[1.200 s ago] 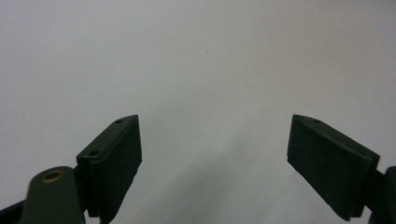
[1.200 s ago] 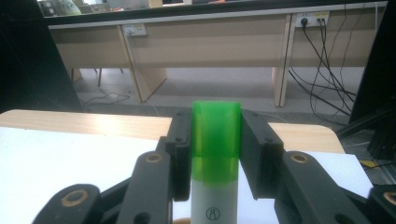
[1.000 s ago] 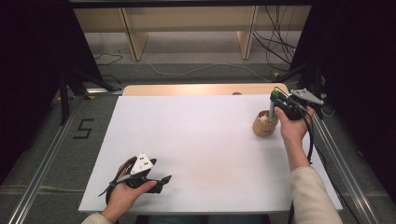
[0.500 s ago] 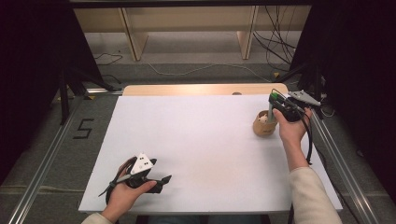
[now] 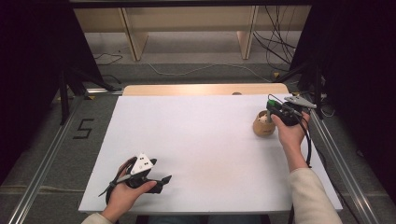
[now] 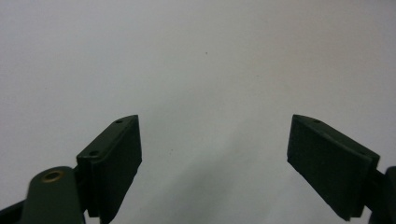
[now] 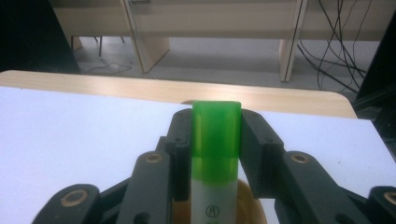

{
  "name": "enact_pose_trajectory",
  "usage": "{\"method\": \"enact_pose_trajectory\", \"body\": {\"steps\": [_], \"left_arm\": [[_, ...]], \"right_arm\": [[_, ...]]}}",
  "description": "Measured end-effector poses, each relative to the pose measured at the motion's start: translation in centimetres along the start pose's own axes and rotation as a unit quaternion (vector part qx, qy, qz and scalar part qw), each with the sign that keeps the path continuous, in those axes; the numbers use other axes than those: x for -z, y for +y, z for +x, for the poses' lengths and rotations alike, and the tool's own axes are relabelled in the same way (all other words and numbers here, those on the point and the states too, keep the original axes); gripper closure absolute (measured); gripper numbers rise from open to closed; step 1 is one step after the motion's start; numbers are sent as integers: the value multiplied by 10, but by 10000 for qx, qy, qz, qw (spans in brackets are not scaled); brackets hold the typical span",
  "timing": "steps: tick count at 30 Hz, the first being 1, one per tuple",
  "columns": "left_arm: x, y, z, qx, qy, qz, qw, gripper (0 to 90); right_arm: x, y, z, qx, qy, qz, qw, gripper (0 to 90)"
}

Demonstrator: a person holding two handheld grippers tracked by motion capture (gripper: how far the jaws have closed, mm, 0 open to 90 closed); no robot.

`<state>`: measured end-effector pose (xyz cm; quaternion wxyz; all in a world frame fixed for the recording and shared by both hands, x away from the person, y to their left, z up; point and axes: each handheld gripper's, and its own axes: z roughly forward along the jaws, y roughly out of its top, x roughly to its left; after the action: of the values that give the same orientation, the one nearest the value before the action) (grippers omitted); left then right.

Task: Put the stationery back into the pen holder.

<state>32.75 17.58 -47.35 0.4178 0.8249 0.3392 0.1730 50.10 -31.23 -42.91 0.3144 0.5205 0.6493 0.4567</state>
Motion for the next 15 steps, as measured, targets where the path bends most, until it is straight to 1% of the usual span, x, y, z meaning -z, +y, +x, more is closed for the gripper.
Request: {"method": "enact_pose_trajectory", "body": {"steps": [8, 10, 11, 12, 13, 15], "left_arm": [[0, 0, 0, -4, -7, 2, 10000, 177], [0, 0, 0, -5, -8, 3, 10000, 177], [0, 0, 0, -4, -9, 3, 10000, 177], [0, 0, 0, -6, -4, 2, 10000, 177], [0, 0, 0, -7, -9, 2, 10000, 177], [0, 0, 0, -7, -7, 2, 10000, 177]], "right_arm": [[-1, -3, 0, 27, -10, 202, 9998, 664], [-1, -3, 0, 63, 11, 233, 9997, 646], [0, -3, 0, 80, 2, 249, 9997, 628], [1, -2, 1, 110, -7, 284, 9995, 560], [1, -2, 1, 110, -7, 284, 9995, 560], [3, -1, 3, 121, -59, 307, 9994, 505]]}}
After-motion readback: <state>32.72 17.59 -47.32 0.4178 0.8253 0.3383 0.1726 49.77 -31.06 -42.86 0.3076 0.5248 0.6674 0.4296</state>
